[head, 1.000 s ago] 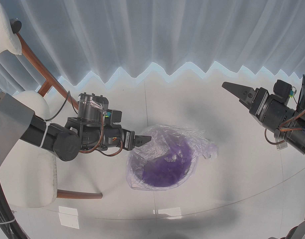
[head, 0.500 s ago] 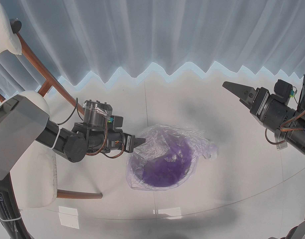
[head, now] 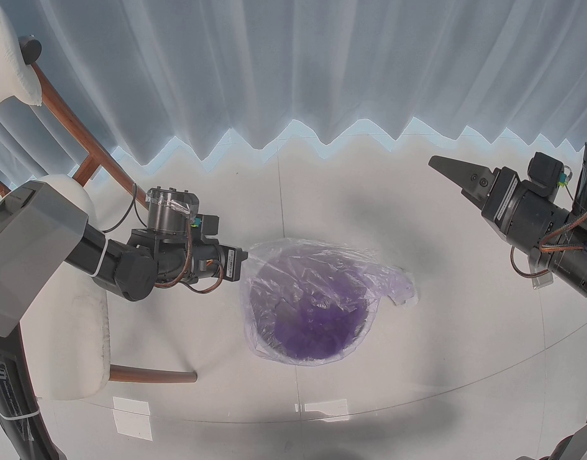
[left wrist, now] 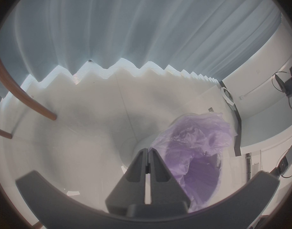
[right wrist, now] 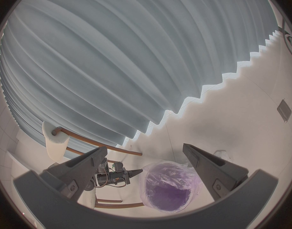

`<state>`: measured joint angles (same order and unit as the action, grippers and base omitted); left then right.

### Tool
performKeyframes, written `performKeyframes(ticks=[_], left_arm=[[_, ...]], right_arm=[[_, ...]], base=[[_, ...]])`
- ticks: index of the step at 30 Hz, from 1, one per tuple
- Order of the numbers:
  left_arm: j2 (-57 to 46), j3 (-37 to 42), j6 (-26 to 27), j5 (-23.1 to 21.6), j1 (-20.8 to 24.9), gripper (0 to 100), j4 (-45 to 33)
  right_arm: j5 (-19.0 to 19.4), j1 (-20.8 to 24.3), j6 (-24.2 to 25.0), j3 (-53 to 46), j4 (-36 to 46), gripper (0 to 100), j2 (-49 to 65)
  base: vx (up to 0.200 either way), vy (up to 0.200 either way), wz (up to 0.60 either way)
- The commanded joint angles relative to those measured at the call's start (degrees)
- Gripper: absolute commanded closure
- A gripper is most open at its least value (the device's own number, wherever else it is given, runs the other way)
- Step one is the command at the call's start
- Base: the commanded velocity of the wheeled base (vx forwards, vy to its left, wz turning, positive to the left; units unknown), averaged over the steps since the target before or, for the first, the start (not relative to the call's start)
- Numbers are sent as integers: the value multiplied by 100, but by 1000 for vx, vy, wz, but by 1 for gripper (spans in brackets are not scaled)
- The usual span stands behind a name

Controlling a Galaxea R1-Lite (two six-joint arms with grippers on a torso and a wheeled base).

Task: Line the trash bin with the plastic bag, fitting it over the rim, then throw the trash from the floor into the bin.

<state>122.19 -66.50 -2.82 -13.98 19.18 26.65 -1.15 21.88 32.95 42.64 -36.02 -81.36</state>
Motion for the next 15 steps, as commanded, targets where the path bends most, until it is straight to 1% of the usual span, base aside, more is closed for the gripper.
performKeyframes(ticks=[1, 5, 10, 15], left_arm=[[51, -30, 0, 1, -160, 100, 7], [209, -153, 0, 36, -300, 100, 7], [402, -372, 0, 273, -388, 100, 7], [526, -504, -8, 300, -423, 100, 7]], right_arm=[[0, -9, 1, 16, -1, 0, -3], [0, -9, 10, 16, -1, 0, -3], [0, -9, 1, 16, -10, 0, -3], [0, -17, 1, 16, -1, 0, -3]], base=[[0, 0, 0], [0, 0, 0], [0, 0, 0], [0, 0, 0]])
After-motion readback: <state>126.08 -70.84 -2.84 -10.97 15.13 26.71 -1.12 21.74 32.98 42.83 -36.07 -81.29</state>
